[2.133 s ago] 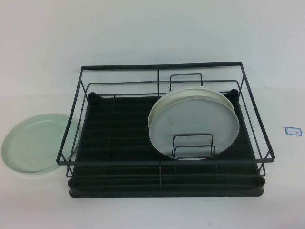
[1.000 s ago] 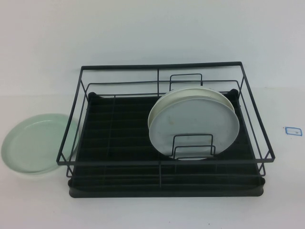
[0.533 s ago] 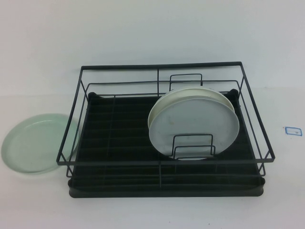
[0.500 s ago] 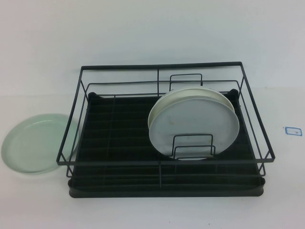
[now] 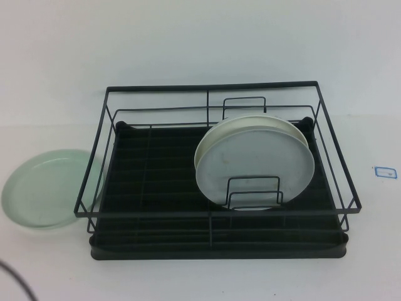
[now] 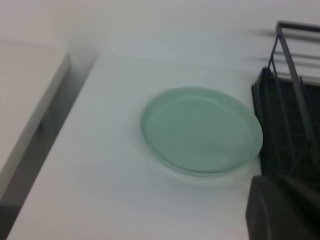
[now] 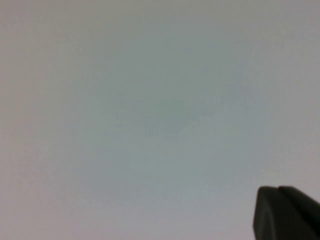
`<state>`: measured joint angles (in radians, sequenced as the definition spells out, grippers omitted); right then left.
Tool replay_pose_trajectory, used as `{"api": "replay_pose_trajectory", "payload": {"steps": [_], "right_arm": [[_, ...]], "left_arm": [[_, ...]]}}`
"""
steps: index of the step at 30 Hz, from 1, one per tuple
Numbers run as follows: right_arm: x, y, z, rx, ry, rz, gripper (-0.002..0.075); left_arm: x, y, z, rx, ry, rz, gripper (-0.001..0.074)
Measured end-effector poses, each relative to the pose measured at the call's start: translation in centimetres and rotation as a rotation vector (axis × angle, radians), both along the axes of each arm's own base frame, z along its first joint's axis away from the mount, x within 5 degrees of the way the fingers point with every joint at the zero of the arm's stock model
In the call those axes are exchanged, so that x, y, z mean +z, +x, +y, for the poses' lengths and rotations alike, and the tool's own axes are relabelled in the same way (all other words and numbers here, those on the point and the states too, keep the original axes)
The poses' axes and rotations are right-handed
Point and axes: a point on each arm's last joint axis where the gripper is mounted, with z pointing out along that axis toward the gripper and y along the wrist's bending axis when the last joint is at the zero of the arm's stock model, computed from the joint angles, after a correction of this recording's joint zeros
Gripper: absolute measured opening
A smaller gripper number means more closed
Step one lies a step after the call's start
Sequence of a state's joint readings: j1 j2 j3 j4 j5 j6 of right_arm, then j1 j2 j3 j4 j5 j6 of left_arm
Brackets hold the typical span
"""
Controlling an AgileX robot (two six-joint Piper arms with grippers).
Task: Place plate on rack
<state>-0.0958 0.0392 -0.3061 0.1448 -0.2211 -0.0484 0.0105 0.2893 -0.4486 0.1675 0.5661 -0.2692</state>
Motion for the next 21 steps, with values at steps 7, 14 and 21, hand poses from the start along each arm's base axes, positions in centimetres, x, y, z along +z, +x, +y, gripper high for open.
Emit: {"api": "replay_pose_trajectory", "payload": {"steps": [7, 14, 21], "right_arm": [[1.4, 2.1, 0.2, 0.028, -0.01, 0.284, 0.0019], [-2.2, 7.3, 0.1, 0.075, -0.003, 0.768, 0.0019], [-5.6, 9.1, 0.5, 0.168, -0.149, 1.136, 0.0019]], "left_arm": [[1.7, 6.1, -0.2, -0.023, -0.015, 0.132, 0.0], [1.9, 12.4, -0.4, -0.022, -0.091, 0.205, 0.0], [-0.2, 17.0, 1.2, 0.054, -0.102, 0.372, 0.0104]]}}
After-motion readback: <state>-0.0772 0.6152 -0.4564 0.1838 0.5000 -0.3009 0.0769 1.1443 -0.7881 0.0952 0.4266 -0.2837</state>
